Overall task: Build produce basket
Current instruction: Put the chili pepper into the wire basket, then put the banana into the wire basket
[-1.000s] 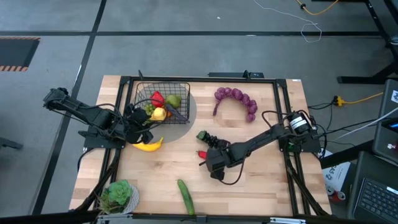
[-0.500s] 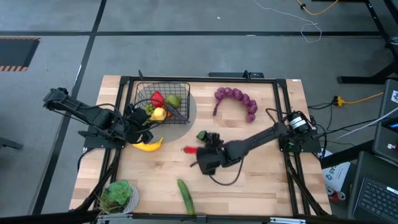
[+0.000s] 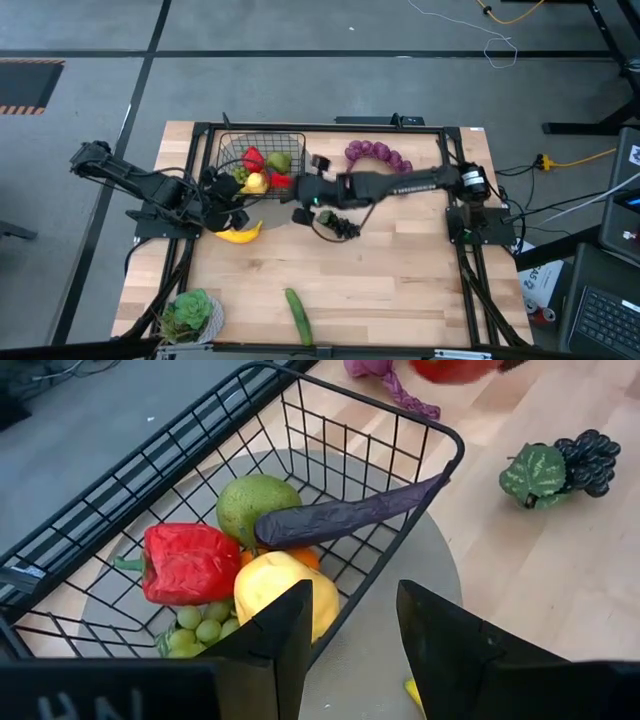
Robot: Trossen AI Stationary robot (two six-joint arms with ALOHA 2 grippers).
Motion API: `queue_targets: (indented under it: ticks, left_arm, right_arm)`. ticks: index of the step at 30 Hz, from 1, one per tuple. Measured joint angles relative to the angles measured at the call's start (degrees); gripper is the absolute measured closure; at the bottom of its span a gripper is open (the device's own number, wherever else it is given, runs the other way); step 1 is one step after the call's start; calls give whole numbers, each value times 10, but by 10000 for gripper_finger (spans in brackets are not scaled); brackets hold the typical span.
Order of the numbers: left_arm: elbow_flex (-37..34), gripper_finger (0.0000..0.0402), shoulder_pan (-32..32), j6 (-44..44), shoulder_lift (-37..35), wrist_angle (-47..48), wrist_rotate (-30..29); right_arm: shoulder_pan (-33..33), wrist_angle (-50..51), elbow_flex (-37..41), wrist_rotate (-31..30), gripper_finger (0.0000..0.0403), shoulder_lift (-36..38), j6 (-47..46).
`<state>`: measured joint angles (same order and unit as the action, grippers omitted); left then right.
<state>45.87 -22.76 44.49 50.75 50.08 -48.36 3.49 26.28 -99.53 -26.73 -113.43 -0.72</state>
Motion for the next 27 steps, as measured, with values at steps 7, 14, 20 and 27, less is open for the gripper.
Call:
queue_targets:
  ticks: [7,14,20,27]
  left_arm:
    - [0,259,0,0,19,0,11]
    - [0,259,0,-1,37,-1,10]
    - [0,259,0,-1,45,4,12]
    - [0,259,-3,0,44,5,40]
  right_arm:
    - [-75,-110,0,110,324,0,32]
    - [-119,-119,0,180,237,0,-2]
    - [-125,-130,0,199,167,0,-36]
    - [-115,0,0,223,147,22,-162]
